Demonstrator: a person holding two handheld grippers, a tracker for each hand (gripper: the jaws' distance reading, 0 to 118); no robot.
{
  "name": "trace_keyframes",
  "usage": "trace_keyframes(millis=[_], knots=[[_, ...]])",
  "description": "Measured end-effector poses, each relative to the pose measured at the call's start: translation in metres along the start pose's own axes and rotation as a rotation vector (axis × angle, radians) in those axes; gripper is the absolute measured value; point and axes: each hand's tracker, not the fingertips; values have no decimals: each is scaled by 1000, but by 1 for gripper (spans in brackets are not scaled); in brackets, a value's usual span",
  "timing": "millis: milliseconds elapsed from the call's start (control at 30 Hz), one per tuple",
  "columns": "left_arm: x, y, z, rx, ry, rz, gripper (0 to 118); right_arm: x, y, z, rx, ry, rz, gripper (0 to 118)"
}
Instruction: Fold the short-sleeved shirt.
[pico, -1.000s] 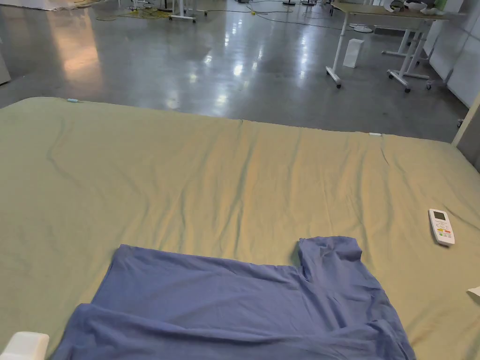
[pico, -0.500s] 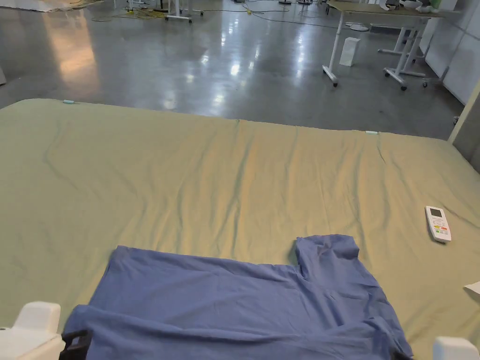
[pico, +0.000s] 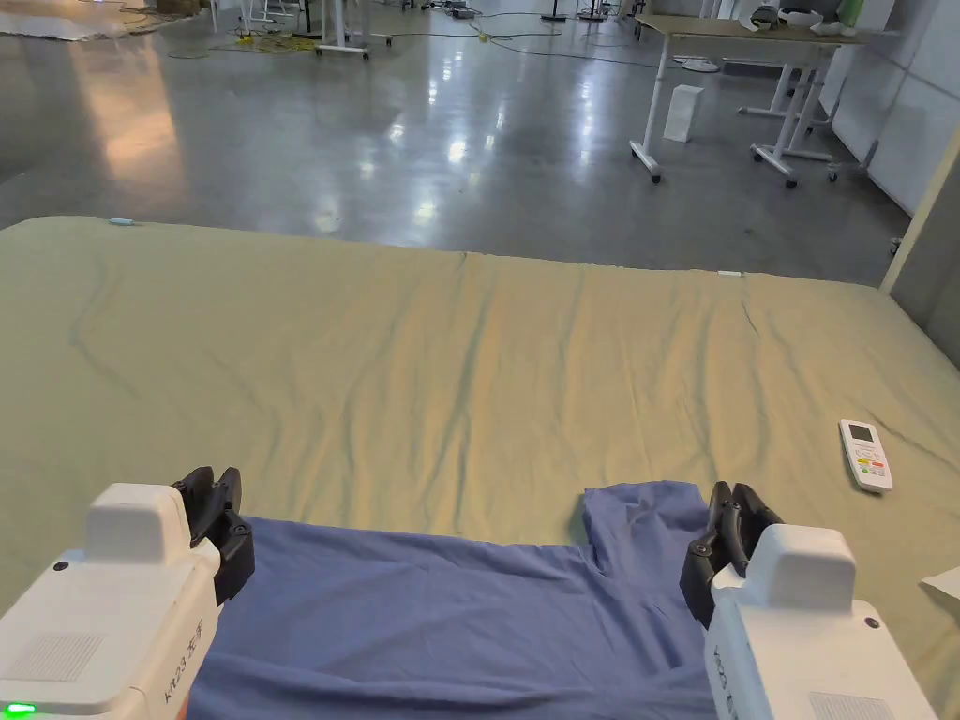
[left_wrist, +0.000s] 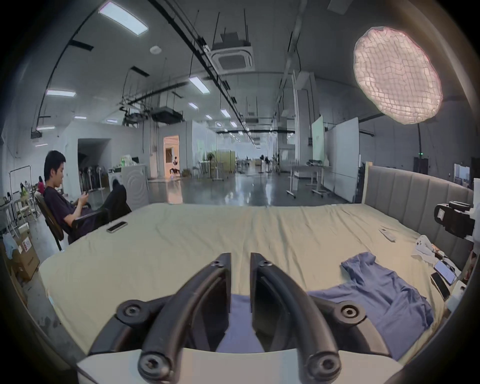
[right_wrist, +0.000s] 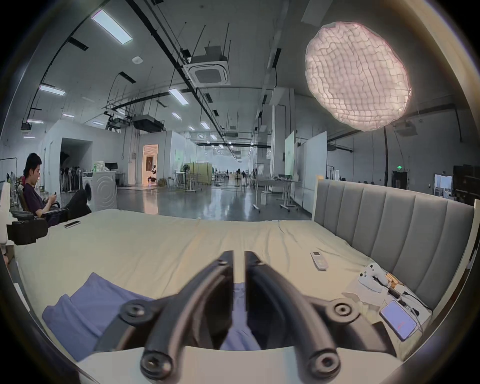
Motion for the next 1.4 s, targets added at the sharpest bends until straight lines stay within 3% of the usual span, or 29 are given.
trace_keyframes(millis=[33, 100, 333, 500, 633, 700, 800, 833, 1067, 1200, 1300, 1333, 1400], knots=[[0, 1, 1, 11, -8, 1, 7, -3, 0, -2, -13, 9, -18, 3], [0, 0, 0, 31, 3, 0, 2, -8, 0, -4, 21, 16, -11, 0], [-16, -6, -18, 19, 18, 14, 0, -15, 3, -17, 15, 12, 1, 0], [-45, -21, -82, -189, 17, 22, 0, -12, -3, -32, -31, 17, 11, 0], [-71, -33, -147, -378, -52, 117, 0, -8, -14, -43, -80, 22, 33, 0], [-84, -42, -188, -494, -53, 123, 10, -5, -21, -48, -108, 30, 35, 0], [-85, -51, -236, -674, -62, 74, 64, -2, -31, -56, -160, 27, 36, 0], [-86, -54, -247, -717, -73, 77, 76, 0, -34, -58, -165, 23, 37, 0], [-68, -77, -294, -868, -67, 53, 76, 16, -55, -72, -259, -2, 24, 0], [-56, -86, -300, -915, -36, 24, 66, 25, -63, -75, -294, -15, 33, 0], [-48, -86, -293, -864, -64, -49, 37, 30, -69, -78, -318, -18, 30, 0], [-42, -85, -290, -851, -70, -67, 15, 31, -71, -79, -327, -18, 29, 0], [-34, -86, -288, -857, -119, -81, 7, 33, -74, -84, -343, -16, 21, 0]])
